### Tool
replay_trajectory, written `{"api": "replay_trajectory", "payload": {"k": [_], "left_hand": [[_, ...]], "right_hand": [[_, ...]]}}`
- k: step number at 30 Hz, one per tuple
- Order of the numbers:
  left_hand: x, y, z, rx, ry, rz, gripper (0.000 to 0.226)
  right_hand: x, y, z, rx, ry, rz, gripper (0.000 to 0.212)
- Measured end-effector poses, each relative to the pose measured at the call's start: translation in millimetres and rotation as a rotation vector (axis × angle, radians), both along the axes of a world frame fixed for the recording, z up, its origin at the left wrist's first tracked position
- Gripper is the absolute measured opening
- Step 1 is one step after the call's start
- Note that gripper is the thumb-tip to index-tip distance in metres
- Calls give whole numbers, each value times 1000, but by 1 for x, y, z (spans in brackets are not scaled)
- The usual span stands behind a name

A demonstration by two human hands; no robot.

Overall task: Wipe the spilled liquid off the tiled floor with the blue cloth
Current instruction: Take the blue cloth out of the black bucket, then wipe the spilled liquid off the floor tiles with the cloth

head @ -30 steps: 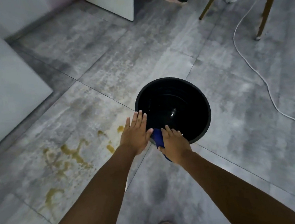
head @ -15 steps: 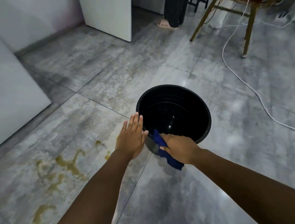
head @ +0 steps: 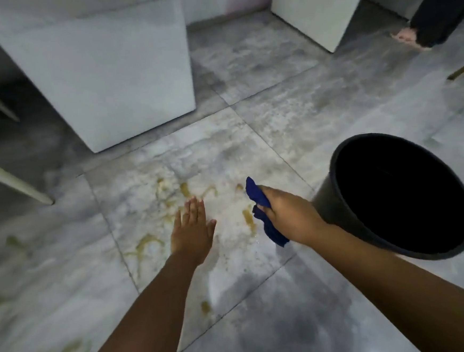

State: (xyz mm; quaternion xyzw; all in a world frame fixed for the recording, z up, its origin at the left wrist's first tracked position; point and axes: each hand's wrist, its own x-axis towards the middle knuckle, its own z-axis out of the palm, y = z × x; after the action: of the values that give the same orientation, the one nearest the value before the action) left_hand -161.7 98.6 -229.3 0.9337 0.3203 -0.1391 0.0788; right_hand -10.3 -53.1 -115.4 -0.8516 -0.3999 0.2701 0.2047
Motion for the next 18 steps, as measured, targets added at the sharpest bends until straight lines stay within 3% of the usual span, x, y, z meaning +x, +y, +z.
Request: {"api": "replay_trajectory", "payload": {"k": [3, 5, 9, 11, 14, 18], "left_hand": [[-53, 2, -26, -31, -1, 223, 63], [-89, -1, -42, -30, -17, 325, 64], [-167, -16, -70, -23, 18, 472, 62], [-204, -27, -81, -17, 3, 529, 66], [-240, -53, -93, -13, -23, 523, 69], [-270, -101, -119, -57, -88, 514, 61]], "right_hand": [[-14, 28, -47, -24, 34, 140, 30], [-25, 41, -78, -38, -75, 280, 25], [-73, 60, -129, -110, -405, 596, 52], [-104, 63, -144, -158, -456, 718, 60], [-151, 49, -159, -161, -410, 804, 71], [-206, 16, -196, -264, -233, 950, 62]]}}
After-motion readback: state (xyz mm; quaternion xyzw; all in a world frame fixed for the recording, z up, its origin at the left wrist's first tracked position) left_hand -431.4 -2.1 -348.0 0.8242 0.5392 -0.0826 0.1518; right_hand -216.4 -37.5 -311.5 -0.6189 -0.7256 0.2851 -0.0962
